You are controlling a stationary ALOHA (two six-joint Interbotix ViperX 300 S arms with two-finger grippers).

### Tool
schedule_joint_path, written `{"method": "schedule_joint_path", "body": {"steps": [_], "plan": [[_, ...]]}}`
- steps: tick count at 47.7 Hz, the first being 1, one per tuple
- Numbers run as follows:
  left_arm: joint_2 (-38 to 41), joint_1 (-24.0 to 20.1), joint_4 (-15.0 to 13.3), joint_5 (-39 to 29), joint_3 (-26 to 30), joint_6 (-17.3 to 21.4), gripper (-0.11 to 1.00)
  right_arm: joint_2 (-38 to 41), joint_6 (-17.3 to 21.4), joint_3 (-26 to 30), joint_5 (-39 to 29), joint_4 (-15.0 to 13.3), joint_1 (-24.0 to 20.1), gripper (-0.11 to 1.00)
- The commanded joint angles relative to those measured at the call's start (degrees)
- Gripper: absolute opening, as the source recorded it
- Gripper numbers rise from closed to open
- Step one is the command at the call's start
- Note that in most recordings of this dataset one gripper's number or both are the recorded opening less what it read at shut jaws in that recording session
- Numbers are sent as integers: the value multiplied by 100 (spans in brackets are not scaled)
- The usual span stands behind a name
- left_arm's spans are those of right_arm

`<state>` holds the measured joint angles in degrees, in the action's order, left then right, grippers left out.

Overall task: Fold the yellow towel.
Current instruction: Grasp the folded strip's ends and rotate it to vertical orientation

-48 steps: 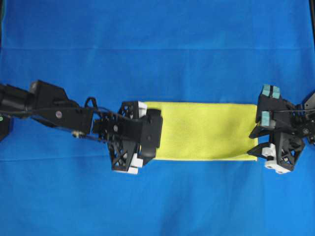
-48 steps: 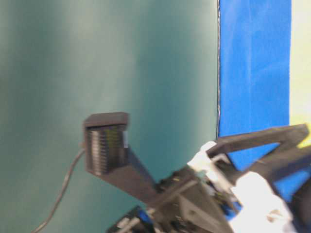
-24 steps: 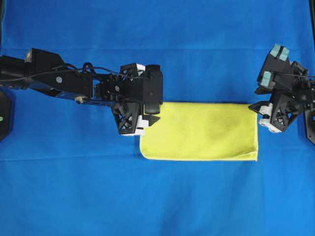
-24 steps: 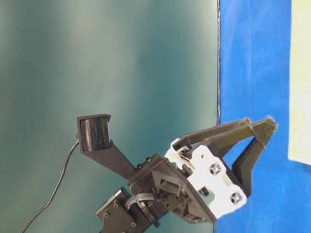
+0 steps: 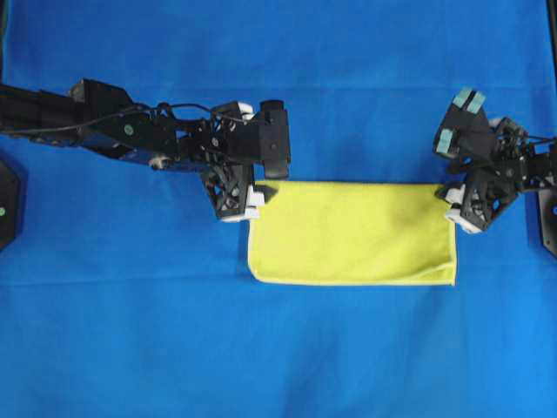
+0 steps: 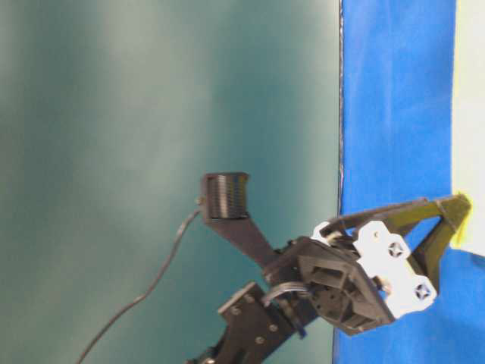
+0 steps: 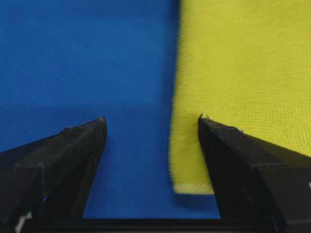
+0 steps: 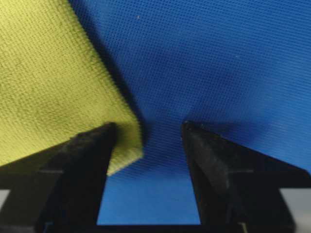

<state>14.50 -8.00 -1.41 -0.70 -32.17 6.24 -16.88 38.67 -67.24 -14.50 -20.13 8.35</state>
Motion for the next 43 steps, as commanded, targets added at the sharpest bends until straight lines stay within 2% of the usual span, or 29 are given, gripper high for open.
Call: {"method": "schedule_joint_path", "body": {"steps": [1,8,15,18,25,27,38,43], "plan": [[-9,-62,0,88,9,9,72,70,-9,26,149,-18,9,59],[53,-70,0,44,-35,26,63,88,-9,26,202,-18,9,59],[53,35,0,-97,-26,193,41,79,-53,26,185,-18,9,57],[53,88,0,-202,9,316,30,70,-62,35,185,-18,0,48],[-26,158,0,-501,88,510,10,-62,-70,9,167,-18,-44,9],[-70,158,0,-606,114,527,6,-114,-70,9,167,-9,-35,3],[-316,158,0,-914,325,563,3,-519,-26,-9,105,9,-35,3],[-668,158,0,-1283,527,554,4,-914,-35,141,-369,18,-35,3]]}}
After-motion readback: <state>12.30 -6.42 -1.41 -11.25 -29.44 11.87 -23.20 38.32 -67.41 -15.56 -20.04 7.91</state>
